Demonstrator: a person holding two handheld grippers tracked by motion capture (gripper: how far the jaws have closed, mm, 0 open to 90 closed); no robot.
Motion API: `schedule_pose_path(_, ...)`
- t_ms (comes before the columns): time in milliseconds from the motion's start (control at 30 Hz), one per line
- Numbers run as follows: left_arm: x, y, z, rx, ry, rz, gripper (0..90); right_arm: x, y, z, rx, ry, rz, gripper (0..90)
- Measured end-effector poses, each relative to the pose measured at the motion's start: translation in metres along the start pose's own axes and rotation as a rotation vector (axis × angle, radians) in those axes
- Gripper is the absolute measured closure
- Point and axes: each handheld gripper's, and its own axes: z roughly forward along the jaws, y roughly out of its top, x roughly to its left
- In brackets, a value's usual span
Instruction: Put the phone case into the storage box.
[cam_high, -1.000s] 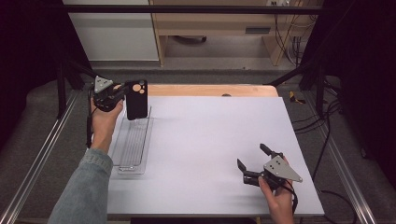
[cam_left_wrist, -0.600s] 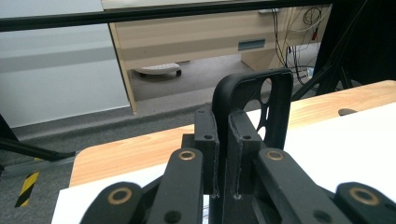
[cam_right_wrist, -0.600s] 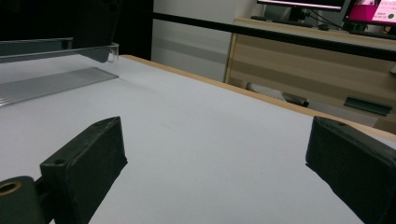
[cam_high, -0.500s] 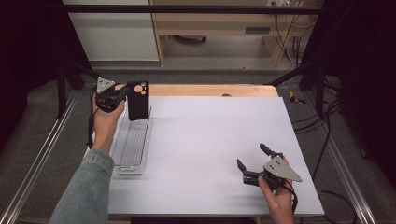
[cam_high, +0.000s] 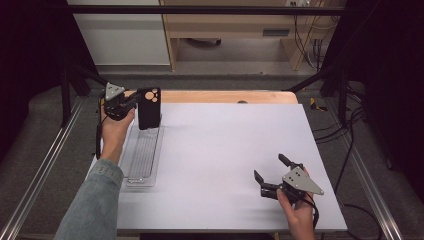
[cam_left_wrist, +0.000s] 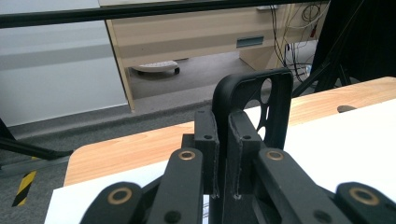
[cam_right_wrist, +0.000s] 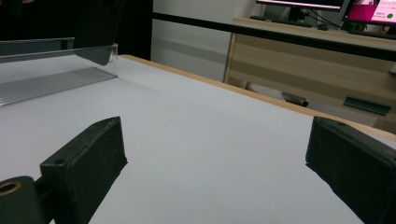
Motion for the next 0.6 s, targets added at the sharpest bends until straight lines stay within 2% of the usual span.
schedule_pose_path(600,-0.0007,0.0033,-0.0016,-0.005,-0.001,0.007,83.4,0.0002,0.0001,0.0000,0.001,-0.001,0.000,5.2)
